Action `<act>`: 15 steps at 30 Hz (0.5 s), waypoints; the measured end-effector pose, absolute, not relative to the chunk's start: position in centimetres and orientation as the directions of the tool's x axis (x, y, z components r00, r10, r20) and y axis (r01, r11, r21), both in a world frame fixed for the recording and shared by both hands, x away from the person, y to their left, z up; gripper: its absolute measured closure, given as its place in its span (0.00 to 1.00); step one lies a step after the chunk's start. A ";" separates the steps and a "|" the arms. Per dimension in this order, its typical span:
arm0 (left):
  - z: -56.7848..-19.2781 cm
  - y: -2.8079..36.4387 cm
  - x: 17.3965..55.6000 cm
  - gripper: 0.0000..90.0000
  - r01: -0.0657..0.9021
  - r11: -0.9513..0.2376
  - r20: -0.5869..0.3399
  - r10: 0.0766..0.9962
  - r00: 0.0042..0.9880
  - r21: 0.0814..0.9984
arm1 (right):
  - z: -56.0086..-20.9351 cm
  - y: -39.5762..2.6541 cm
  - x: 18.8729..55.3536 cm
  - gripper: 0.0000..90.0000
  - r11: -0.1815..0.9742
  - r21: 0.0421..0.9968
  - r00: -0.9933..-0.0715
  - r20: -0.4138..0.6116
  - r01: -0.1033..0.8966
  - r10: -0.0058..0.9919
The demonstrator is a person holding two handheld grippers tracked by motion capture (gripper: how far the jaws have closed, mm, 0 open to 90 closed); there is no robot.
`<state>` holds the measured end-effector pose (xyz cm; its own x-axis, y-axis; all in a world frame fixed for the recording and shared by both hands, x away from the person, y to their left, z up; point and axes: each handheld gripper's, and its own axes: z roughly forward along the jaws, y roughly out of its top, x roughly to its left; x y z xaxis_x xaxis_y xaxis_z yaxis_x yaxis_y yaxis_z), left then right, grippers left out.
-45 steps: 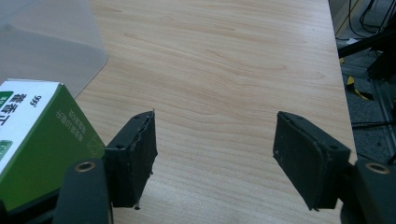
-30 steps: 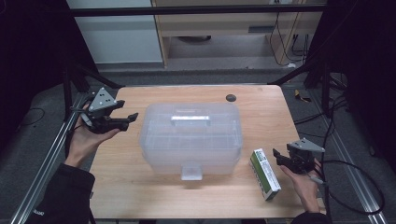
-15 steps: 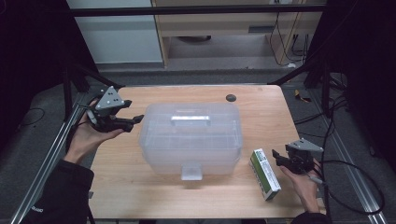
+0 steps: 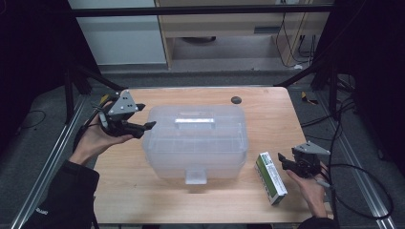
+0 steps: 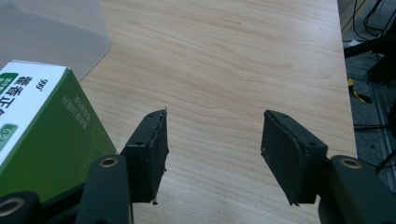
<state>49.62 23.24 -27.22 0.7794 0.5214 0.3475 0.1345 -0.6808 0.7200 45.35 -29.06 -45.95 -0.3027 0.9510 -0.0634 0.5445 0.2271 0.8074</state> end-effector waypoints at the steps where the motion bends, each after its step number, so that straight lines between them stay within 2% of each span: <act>1: -27.1 23.0 49.6 0.37 0.127 -0.691 0.356 0.510 0.783 0.711 | -46.0 -29.1 45.4 0.46 0.228 0.808 -0.303 -0.064 0.544 0.951; 13: -26.8 21.1 49.5 0.36 0.074 -0.737 0.393 0.440 0.807 0.672 | -46.0 -29.1 45.4 0.46 0.223 0.806 -0.305 -0.056 0.548 0.951; 14: -26.7 20.8 49.7 0.36 0.030 -0.741 0.410 0.404 0.818 0.671 | -46.0 -29.1 45.4 0.46 0.222 0.806 -0.305 -0.054 0.549 0.951; 15: -26.6 20.7 49.8 0.36 0.025 -0.743 0.411 0.398 0.821 0.669 | -46.0 -29.1 45.4 0.46 0.223 0.806 -0.305 -0.055 0.549 0.951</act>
